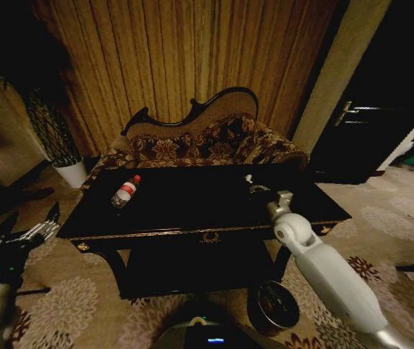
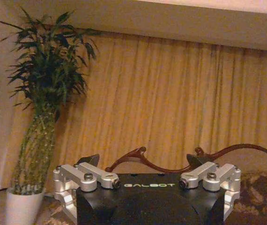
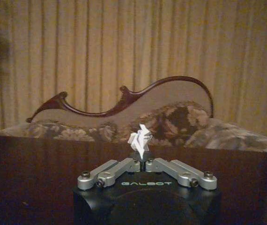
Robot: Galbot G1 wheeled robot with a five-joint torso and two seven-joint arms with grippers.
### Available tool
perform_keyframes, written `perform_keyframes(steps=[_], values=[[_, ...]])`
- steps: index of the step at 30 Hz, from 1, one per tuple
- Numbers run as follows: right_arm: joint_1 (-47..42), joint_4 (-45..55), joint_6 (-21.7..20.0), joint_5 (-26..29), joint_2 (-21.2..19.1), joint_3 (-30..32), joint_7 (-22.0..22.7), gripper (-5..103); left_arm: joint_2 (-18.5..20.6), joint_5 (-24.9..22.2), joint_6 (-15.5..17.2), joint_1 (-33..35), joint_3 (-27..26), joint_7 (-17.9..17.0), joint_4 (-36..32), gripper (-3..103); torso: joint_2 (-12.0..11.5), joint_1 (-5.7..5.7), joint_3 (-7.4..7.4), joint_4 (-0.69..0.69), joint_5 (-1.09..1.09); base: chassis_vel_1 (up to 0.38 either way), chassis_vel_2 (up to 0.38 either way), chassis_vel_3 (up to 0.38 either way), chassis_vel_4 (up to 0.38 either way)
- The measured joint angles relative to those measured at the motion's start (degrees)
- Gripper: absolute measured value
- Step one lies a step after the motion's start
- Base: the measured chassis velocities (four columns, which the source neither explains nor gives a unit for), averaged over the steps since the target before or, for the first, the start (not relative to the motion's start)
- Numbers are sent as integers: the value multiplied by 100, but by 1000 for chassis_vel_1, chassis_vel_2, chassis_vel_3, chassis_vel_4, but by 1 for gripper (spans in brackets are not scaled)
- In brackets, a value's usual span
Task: Move to the front of the table and place the trash on the table into the trash bin.
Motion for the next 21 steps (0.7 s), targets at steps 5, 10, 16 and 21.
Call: perform_keyframes(steps=[5,10,16,21], values=[[-657,160,153,90,-120,705,-279,1,299,-255,17,3,-62,99,216,100,0,0,0,-3,0,0,0,0,0],[-1246,574,144,579,-488,1393,-437,1,563,-305,50,14,-125,137,448,100,0,0,0,-2,-1,0,0,0,0],[-1601,924,58,783,-577,1795,-443,1,710,-308,120,-13,-89,139,622,100,0,0,0,-2,-2,0,0,0,0],[-1888,1120,42,701,-456,1934,-442,1,780,-297,166,-12,-21,123,670,100,-1,0,1,-1,-1,0,0,0,0]])
